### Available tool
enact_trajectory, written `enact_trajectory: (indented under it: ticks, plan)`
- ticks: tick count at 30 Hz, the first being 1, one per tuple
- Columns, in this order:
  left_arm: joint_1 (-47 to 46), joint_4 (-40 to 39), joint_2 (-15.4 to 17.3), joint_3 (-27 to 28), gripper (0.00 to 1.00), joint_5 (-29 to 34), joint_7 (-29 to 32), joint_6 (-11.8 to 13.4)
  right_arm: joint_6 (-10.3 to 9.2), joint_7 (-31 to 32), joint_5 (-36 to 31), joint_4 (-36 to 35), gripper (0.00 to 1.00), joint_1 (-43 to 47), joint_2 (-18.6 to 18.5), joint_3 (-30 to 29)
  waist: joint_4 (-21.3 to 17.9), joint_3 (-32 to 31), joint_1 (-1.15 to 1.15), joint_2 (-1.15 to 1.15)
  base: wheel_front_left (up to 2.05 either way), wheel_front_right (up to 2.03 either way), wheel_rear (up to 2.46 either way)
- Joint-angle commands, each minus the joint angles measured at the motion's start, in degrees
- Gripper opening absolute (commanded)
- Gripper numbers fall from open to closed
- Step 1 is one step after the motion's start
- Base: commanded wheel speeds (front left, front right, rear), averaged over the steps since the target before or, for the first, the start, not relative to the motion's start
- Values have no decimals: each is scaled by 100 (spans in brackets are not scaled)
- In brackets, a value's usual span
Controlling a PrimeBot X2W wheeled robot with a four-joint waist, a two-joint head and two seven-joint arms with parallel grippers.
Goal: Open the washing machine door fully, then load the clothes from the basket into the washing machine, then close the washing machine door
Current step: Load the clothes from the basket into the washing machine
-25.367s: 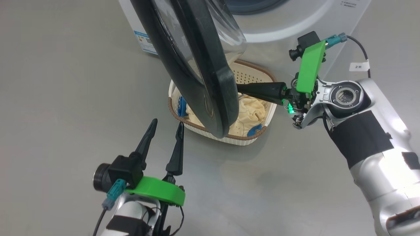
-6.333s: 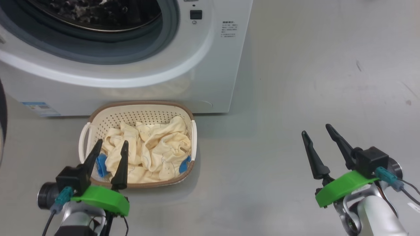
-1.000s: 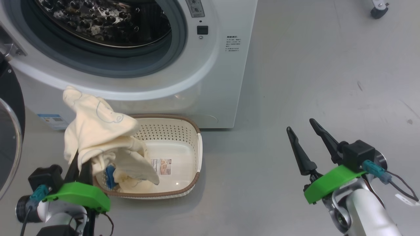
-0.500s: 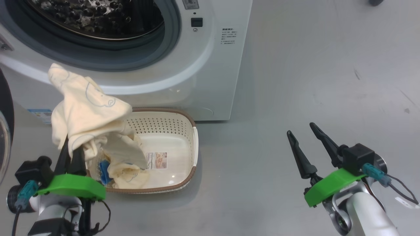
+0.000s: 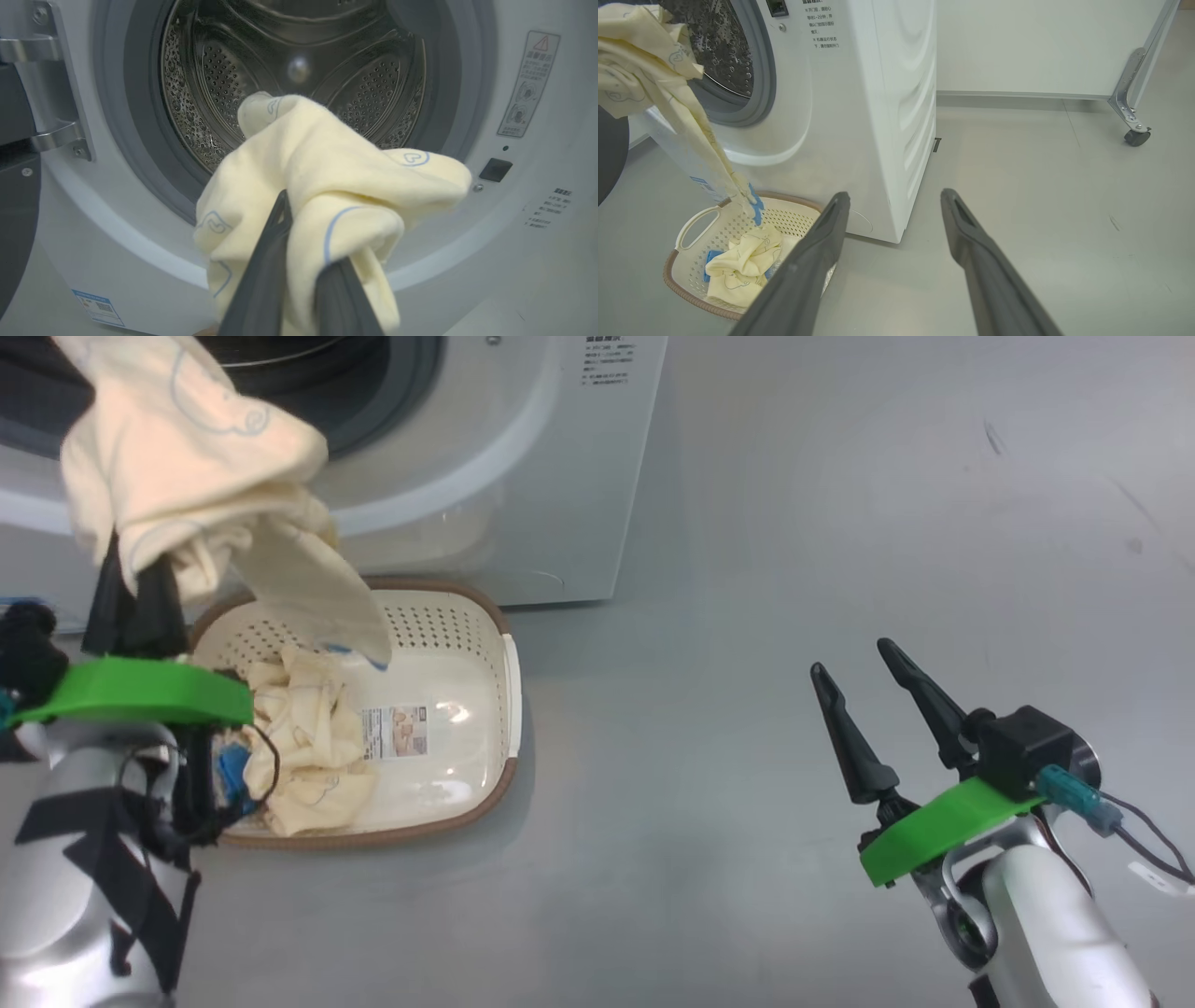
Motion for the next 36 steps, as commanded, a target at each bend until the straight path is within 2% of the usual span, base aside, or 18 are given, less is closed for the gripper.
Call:
enact_trajectory:
  ticks: [1, 6, 11, 18, 23, 26, 31, 36]
  plan:
    - [-492, -116, 253, 282, 0, -23, -81, -50, -16, -38, 55, -216, 100, -184, -10, 143, -227, 321, -1, 0, 0, 0, 0]
    - [-1414, 188, 413, 405, 0, -282, 65, -122, -16, -38, 116, -330, 100, -292, -10, 150, -464, 796, -1, 0, 0, 0, 0]
    - [-2358, 623, 814, 418, 0, -267, 190, -169, -16, -38, 186, -458, 100, -399, -10, 134, -696, 1277, -1, 0, 0, 0, 0]
    - [-3519, 1246, 1112, 425, 0, -474, 506, -208, -16, -38, 312, -587, 100, -533, -10, 204, -878, 1795, -1, 0, 0, 0, 0]
    - [-4411, 1845, 1510, 326, 0, -380, 797, -218, -16, -38, 461, -674, 100, -661, -10, 306, -1007, 2175, -1, 0, 0, 0, 0]
    - [-4982, 2227, 1679, 469, 0, -526, 981, -211, -16, -38, 555, -706, 100, -749, -10, 371, -1088, 2381, -1, 0, 0, 0, 0]
    - [-5831, 2577, 2109, 274, 0, -182, 1100, -172, -16, -38, 739, -701, 100, -895, -10, 475, -1211, 2651, -1, 0, 0, 0, 0]
    - [-6404, 2982, 2232, 81, 0, 58, 1091, -126, -16, -38, 883, -682, 100, -995, -10, 638, -1289, 2763, -1, 0, 0, 0, 0]
